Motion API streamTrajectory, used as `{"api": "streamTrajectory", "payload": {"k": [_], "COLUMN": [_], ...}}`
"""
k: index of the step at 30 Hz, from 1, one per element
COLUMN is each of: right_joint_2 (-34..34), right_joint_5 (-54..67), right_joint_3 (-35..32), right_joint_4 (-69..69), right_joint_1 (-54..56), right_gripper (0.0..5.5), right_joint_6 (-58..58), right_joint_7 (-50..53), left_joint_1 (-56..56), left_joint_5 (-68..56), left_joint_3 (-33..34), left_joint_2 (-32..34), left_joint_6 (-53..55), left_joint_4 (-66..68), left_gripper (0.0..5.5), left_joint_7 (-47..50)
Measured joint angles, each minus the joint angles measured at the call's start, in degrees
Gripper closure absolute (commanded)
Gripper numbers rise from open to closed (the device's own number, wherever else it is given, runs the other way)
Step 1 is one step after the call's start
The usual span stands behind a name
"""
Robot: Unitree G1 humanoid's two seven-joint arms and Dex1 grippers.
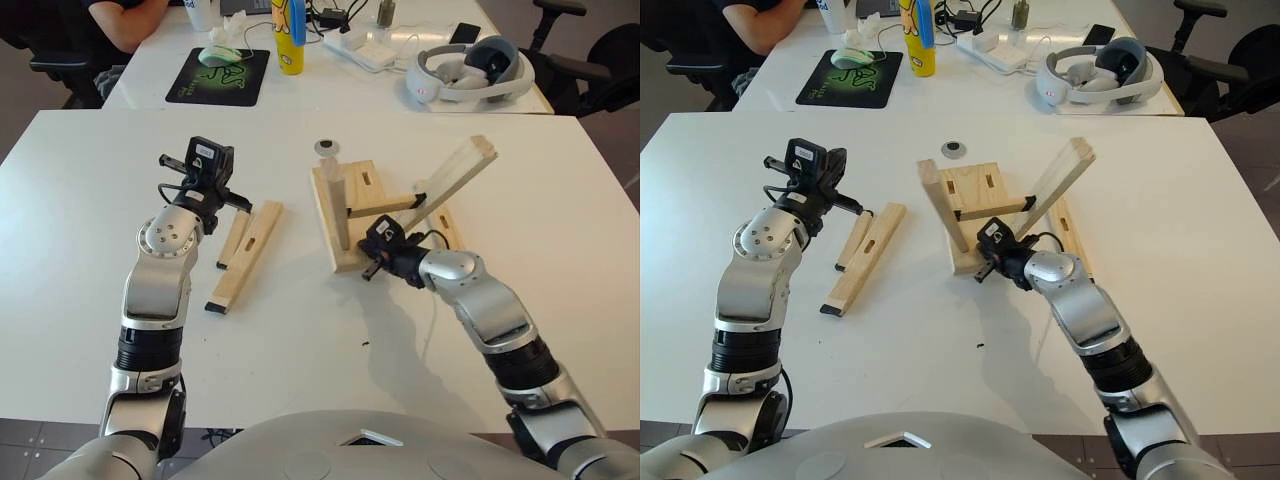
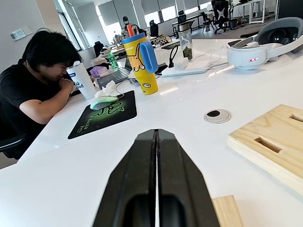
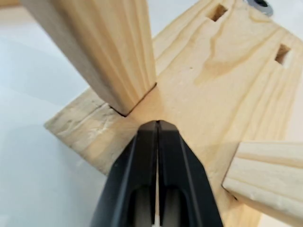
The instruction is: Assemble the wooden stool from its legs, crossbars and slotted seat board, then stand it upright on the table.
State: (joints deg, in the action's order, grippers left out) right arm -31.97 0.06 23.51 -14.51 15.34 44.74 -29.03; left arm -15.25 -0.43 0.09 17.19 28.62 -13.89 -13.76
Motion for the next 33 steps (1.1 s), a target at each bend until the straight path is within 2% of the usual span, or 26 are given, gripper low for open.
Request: {"api": "streamTrajectory", "payload": {"k": [4, 8, 13, 17, 19, 23, 27, 30, 33], "right_joint_2": [-6.69, -6.07, -1.83, 0.32, 2.08, 10.67, 19.96, 19.24, 12.26], "right_joint_5": [-9.22, -8.98, -4.65, -3.9, -3.47, 3.71, 6.53, 8.57, 13.71], "right_joint_3": [4.44, 2.29, -4.3, -4.35, -2.21, 1.68, -0.46, -4.62, -8.49], "right_joint_4": [10.24, 13.48, 7.61, 6.71, 5.72, -1.34, -3.92, -8.24, -15.2], "right_joint_1": [5.46, 6.41, 3.79, 0.84, -0.9, -4.09, -1.24, -1.76, -6.76], "right_gripper": [5.5, 5.5, 5.5, 5.5, 5.5, 5.5, 5.5, 5.5, 5.5], "right_joint_6": [-12.32, -17.76, -17.18, -16.49, -14.84, -9.72, -10.23, -9.8, -4.02], "right_joint_7": [-1.46, -3.36, -2.61, -2.87, -4.02, -6.6, -1.7, -1.17, -5.92], "left_joint_1": [-0.07, -0.89, -1.42, -1.41, -1.41, -1.42, -1.43, -1.27, -0.45], "left_joint_5": [0.02, 0.04, 0.03, 0.02, 0.02, -0.13, -0.55, -0.6, -0.93], "left_joint_3": [-0.75, -1.22, -1.06, -0.64, -0.63, -1.04, -0.53, 0.1, 1.01], "left_joint_2": [-0.19, 0.13, 0.59, 0.62, 0.61, 0.71, 1.29, 1.66, 2.44], "left_joint_6": [-0.15, -0.95, -1.25, -1.32, -1.46, -1.52, -1.61, -1.64, -1.69], "left_joint_4": [0.15, 1.62, 2.22, 2.22, 2.23, 2.32, 2.45, 2.61, 2.18], "left_gripper": [5.48, 5.48, 5.48, 5.48, 5.48, 5.48, 5.48, 5.48, 5.48], "left_joint_7": [-0.07, -0.88, -1.16, -1.11, -1.14, -2.08, -2.78, -2.92, -3.57]}}
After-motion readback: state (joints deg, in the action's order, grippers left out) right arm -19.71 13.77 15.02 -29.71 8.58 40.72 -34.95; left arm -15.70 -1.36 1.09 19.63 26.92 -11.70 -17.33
